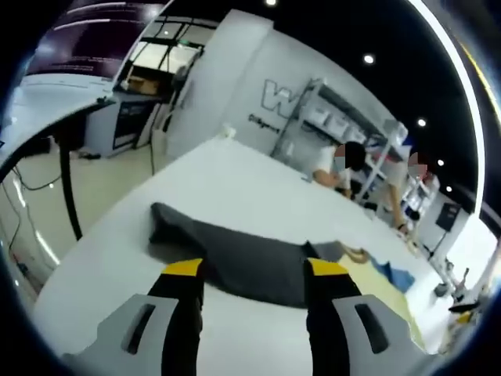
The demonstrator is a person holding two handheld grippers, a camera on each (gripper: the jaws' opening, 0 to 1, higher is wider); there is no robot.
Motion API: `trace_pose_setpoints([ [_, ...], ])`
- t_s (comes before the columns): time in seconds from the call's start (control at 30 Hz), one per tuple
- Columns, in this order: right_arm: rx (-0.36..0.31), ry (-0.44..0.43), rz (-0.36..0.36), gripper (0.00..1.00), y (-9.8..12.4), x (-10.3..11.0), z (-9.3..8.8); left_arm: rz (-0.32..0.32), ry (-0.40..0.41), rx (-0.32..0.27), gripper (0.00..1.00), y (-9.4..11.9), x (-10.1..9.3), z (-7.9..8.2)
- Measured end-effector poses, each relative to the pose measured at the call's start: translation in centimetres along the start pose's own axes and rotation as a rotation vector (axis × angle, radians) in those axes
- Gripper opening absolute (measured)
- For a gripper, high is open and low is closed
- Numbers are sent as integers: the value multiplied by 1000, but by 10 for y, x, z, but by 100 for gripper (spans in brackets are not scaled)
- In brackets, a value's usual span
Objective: Fold the garment on the visible template until the final outline fits inside the template.
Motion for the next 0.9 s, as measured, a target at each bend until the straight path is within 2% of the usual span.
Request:
trace_pose_setpoints([
  [0.17,10,8,-9,58,1,-4,-1,37,37,-1,46,-12,14,3],
  [0.33,39,19,-4,56,2,4,-1,37,125,1,53,-27,25,3],
  [0.4,38,11,1,56,2,4,0,39,156,-13,53,-31,28,4],
  [0.53,23,0,9,54,2,7,5,55,173,-26,43,-36,34,8],
  [0.57,22,3,10,54,1,7,7,90,215,-43,39,-36,32,9],
  [0.6,22,6,10,53,0,5,9,132,257,-95,33,-40,40,15],
  [0.63,21,7,10,52,-1,4,9,150,273,-119,25,-42,42,18],
  [0.67,16,3,8,52,-2,2,9,140,262,-126,18,-45,45,23],
  [0.7,13,-1,9,52,-4,-2,7,151,286,-131,7,-44,44,23],
  [0.73,11,-5,9,52,-3,2,9,157,296,-130,0,-44,44,23],
  [0.77,9,-6,10,51,-2,8,12,171,318,-121,0,-44,45,22],
  [0.9,9,-4,12,50,-2,9,13,165,299,-132,0,-43,46,23],
])
Point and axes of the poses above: the point that each gripper's makers call its tool centre point, and the gripper's own axes: y roughly backward along the fingers, x roughly to its left, z roughly out of its top, the point moved 7 cm from there along y, roughly backward along the fingers
